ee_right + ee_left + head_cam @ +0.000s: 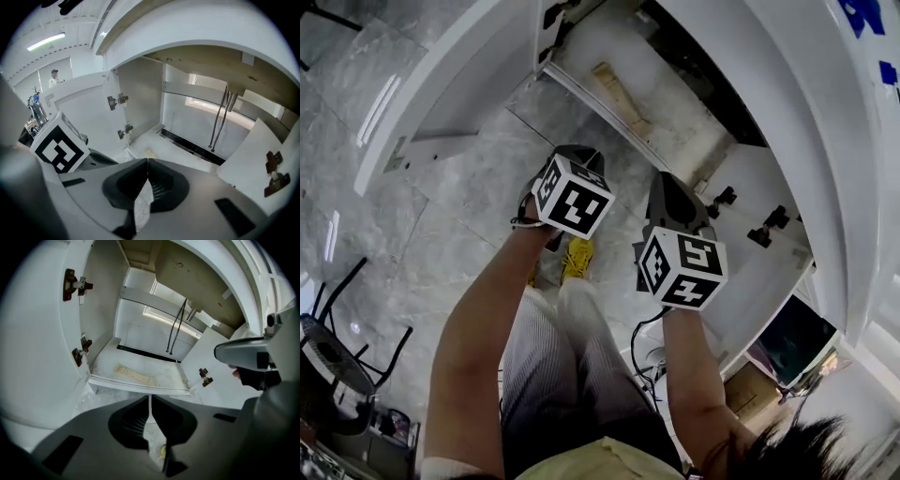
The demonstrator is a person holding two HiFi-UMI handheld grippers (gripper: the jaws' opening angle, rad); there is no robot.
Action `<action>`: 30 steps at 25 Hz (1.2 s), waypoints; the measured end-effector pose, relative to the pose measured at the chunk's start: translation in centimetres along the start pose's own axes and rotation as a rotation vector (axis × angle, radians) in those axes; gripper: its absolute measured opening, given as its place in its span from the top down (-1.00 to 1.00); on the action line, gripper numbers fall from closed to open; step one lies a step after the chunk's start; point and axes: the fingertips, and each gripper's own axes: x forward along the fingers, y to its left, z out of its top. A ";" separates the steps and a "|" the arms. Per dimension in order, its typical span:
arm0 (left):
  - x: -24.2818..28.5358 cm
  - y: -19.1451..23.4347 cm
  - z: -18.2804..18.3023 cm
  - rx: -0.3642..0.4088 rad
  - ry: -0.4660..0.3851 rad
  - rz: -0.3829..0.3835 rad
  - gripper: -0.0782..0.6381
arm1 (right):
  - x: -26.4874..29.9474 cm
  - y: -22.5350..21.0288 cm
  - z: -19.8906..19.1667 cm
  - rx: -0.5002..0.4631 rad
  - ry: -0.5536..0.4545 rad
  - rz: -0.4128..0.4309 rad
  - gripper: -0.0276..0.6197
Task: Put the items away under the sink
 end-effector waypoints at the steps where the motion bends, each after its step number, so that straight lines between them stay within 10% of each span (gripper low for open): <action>1: -0.6 -0.4 0.0 -0.002 -0.003 -0.001 0.63 | -0.5 0.1 0.3 -0.002 -0.001 0.000 0.83; 30: -25.3 -8.0 6.0 -0.171 -0.267 -0.063 0.66 | -15.8 4.5 8.0 0.034 -0.076 0.018 0.83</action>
